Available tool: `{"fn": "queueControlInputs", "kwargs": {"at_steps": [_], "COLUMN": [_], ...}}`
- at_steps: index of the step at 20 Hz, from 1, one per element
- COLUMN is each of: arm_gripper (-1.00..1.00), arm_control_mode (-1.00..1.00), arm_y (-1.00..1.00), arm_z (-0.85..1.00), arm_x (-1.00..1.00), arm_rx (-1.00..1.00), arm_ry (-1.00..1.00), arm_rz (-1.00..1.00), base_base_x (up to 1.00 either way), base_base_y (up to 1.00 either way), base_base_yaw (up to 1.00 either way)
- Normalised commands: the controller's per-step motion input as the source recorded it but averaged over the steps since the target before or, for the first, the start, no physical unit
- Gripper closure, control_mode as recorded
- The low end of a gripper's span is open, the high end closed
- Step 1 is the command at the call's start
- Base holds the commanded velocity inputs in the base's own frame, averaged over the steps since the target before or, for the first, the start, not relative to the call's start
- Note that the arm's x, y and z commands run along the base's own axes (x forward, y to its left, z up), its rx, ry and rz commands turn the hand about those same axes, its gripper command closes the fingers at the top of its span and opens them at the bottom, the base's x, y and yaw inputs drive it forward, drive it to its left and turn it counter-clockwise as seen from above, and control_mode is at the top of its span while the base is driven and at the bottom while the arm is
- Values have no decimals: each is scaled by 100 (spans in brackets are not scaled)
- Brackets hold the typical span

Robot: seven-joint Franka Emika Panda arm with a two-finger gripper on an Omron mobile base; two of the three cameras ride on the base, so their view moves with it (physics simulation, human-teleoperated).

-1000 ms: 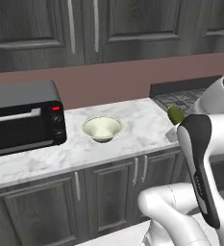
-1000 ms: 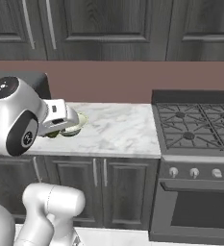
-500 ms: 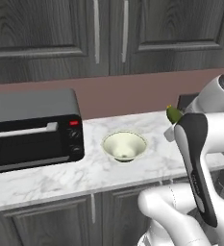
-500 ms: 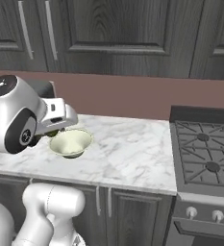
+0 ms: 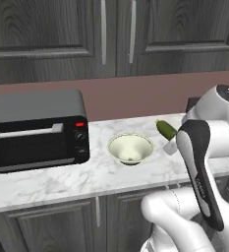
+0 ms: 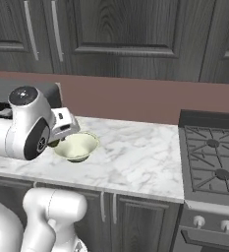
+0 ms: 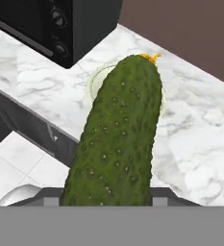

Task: Take the kiwi, cucumber, and lemon wedge from the freezer and place them in the bowl on the counter.

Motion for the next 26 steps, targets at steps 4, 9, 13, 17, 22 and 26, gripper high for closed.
{"fn": "queueControlInputs", "kwargs": {"at_steps": [4,9,13,17,22,26], "arm_gripper": [100,100,100,100,100,100], "arm_control_mode": [-100,-100,-100,-100,-100,-100], "arm_y": [14,35,43,18,7,1], "arm_z": [-51,-48,-51,-63,-57,-36], "arm_x": [95,100,95,86,73,29], "arm_rx": [0,0,0,0,0,0], "arm_ry": [15,15,11,0,0,0], "arm_rz": [17,4,0,-2,-3,0], "base_base_x": [0,0,0,0,0,0], "base_base_y": [0,0,0,0,0,0], "base_base_yaw": [0,0,0,0,0,0]}}
